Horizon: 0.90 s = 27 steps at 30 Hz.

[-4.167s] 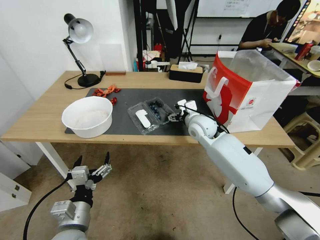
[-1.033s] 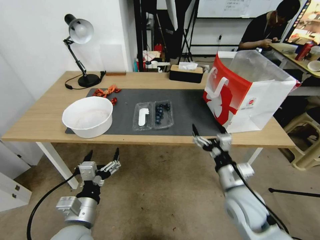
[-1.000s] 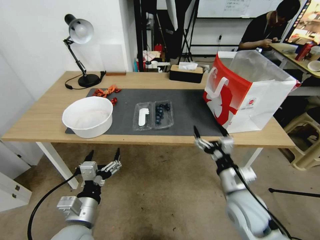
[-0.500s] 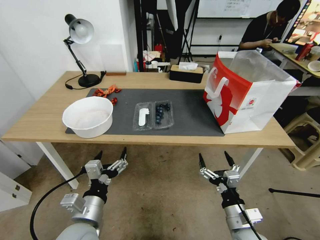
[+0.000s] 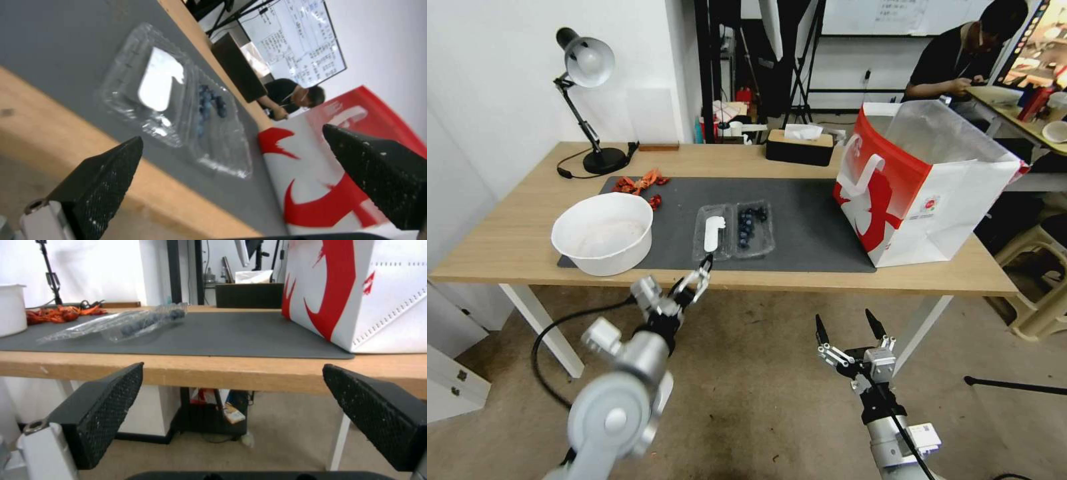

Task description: Close the takeout container lid, then place the container into the takeout bag.

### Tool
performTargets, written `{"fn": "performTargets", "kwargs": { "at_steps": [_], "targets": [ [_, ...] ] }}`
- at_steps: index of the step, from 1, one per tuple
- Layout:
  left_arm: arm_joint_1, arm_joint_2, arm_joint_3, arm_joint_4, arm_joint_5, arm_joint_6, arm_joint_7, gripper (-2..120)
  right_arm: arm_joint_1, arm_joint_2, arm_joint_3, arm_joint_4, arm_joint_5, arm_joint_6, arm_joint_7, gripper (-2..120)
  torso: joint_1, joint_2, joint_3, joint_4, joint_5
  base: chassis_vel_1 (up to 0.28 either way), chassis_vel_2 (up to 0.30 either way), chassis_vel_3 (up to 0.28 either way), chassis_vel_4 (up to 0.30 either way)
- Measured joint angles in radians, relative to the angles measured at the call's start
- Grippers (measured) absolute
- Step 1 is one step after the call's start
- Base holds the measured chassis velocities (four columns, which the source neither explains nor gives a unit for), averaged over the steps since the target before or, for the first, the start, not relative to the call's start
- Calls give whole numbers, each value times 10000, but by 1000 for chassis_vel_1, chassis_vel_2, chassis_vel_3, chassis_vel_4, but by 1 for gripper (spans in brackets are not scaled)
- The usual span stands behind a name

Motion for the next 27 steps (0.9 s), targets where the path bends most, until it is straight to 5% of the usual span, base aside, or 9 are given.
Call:
{"fn": "performTargets", "kwargs": {
  "at_steps": [13, 27],
  "targets": [
    [-1709, -510, 1120, 1427, -604, 157, -730, 100, -121, 299, 172, -160, -185, 115, 26, 100, 0, 0, -2, 0, -1, 0, 0, 0, 0],
    [-2526, -634, 1520, 2014, -543, 208, -1307, 100, -110, 516, 181, -319, -302, 224, 34, 100, 0, 1, -1, 0, -2, 0, 0, 0, 0]
  ]
}}
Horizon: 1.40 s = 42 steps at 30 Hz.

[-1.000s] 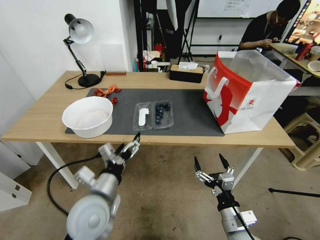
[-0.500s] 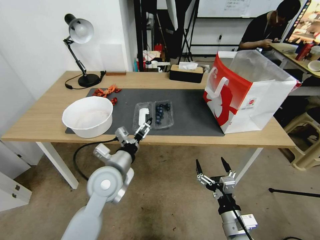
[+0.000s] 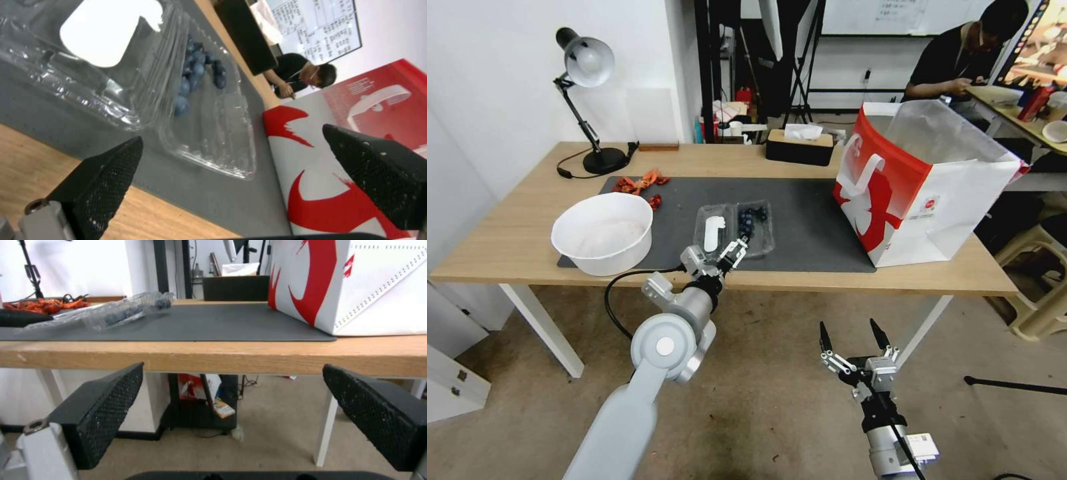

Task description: Close the takeout container lid, then place the container into the takeout bag.

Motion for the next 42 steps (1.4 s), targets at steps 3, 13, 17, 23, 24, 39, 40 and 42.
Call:
{"fn": "performTargets", "kwargs": {
  "at_steps": [3, 13, 17, 23, 24, 39, 40, 42],
  "targets": [
    [-9, -15, 9, 5, 1, 85, -102, 100, 24, -25, 12, -9, 0, -3, 16, 100, 0, 0, 0, 0, 1, 0, 0, 0, 0],
    [-266, -186, 15, 264, 36, 182, -574, 100, 81, -89, 30, -32, 29, -39, 34, 100, 0, 0, 0, 0, 0, 0, 0, 0, 0],
    [-343, -218, -2, 379, 52, 198, -711, 100, 81, -94, 18, -35, 42, -37, 41, 100, -1, 0, 0, 0, 0, 0, 0, 0, 0],
    [-392, -219, -64, 465, 47, 261, -906, 100, 91, -149, 15, -35, 55, -35, 58, 100, -1, 0, 0, 0, 0, 0, 0, 0, 0],
    [-411, -230, -96, 495, 46, 261, -944, 100, 91, -158, 16, -33, 59, -35, 60, 100, -1, 0, -1, 0, 1, 0, 0, 0, 0],
    [-502, -336, -284, 724, 3, 101, -987, 100, 18, -44, -89, -167, -59, 151, 20, 100, -5, 3, -3, -2, 0, 0, 0, 0, 0],
    [-502, -336, -284, 724, 3, 101, -987, 100, 18, -44, -89, -167, -59, 151, 20, 100, -5, 3, -3, -2, 0, 0, 0, 0, 0],
    [-552, -376, -315, 794, -25, 49, -988, 100, 13, -36, -97, -187, -75, 187, 15, 100, -4, 2, -3, -1, 1, 0, 0, 0, 0]
  ]
}}
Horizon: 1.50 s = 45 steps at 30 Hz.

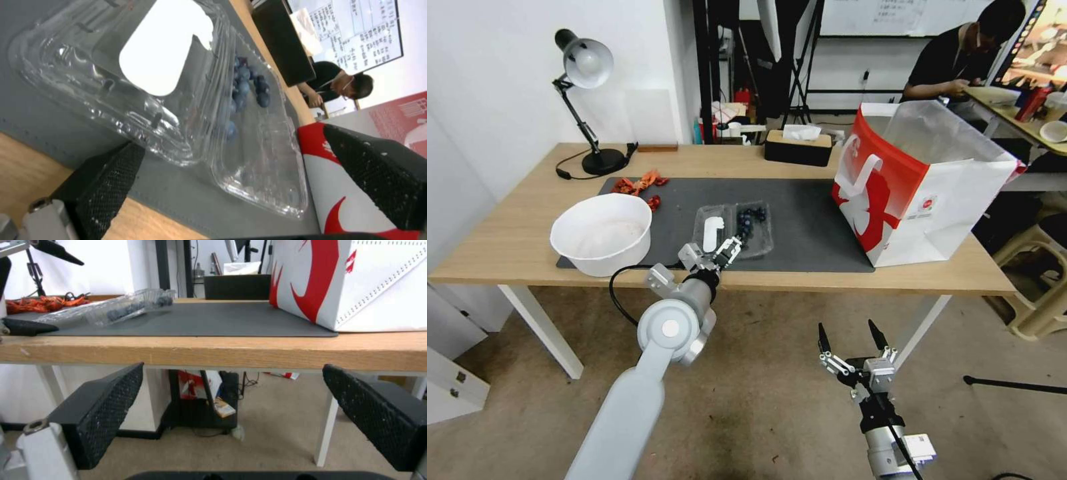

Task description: Close the takeout container lid, then place the container into the takeout bag.

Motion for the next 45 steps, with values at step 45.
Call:
{"fn": "performTargets", "kwargs": {
  "at_steps": [45],
  "targets": [
    [-154, 180, 795, -374, 15, -517, 3243, 100, -235, 104, 43, 195, -151, 80, -151, 100, 3, -2, 2, -1, 0, 0, 0, 0, 0]
  ]
}}
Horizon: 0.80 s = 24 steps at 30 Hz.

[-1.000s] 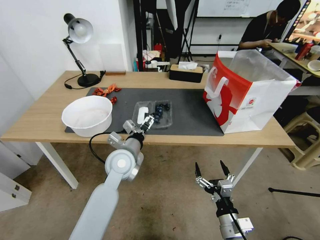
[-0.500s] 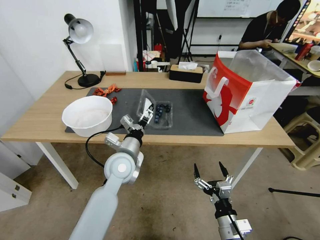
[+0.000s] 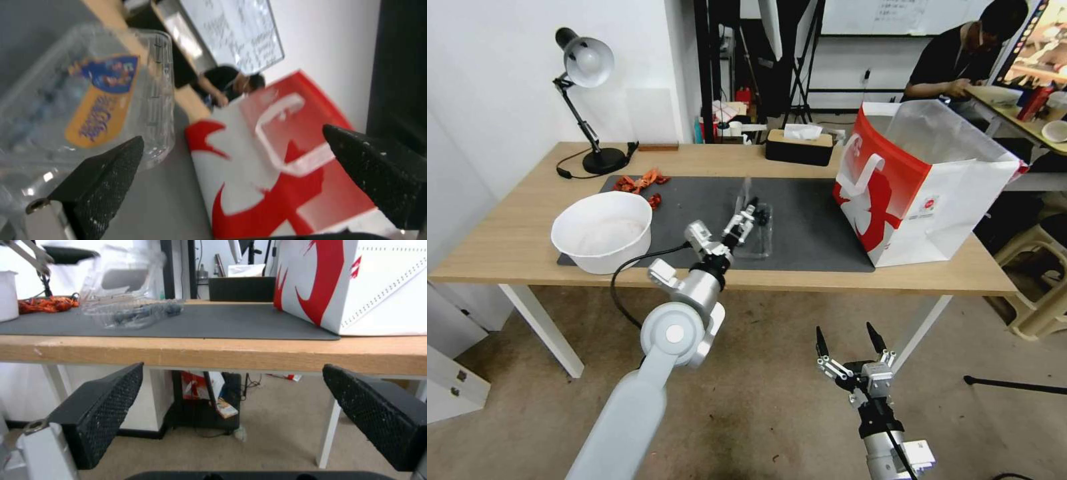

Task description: Close the takeout container lid, then place the container into the takeout bag.

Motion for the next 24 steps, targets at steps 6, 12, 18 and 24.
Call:
{"fn": "performTargets", "kwargs": {
  "at_steps": [6, 12, 18, 24],
  "targets": [
    [-318, 35, 322, 199, -117, 586, -686, 100, -1, -18, 25, 31, 40, -1, -30, 100, 0, 0, 0, 1, 0, 0, 0, 0, 0],
    [-519, 108, 431, 412, -125, 812, -1128, 95, 6, -33, 20, 117, 166, -21, -168, 100, 0, 0, 0, 1, 0, 0, 0, 0, 0],
    [-715, 76, 587, 627, 29, 840, -1766, 83, 47, -138, 27, 352, 726, -106, -534, 100, 0, 0, 0, 1, -1, 0, 0, 0, 0],
    [-772, 52, 618, 704, 178, 749, -2136, 58, 273, -448, 149, 699, 1891, -417, -1136, 100, 0, 0, 0, 1, 0, 0, 0, 0, 0]
  ]
}}
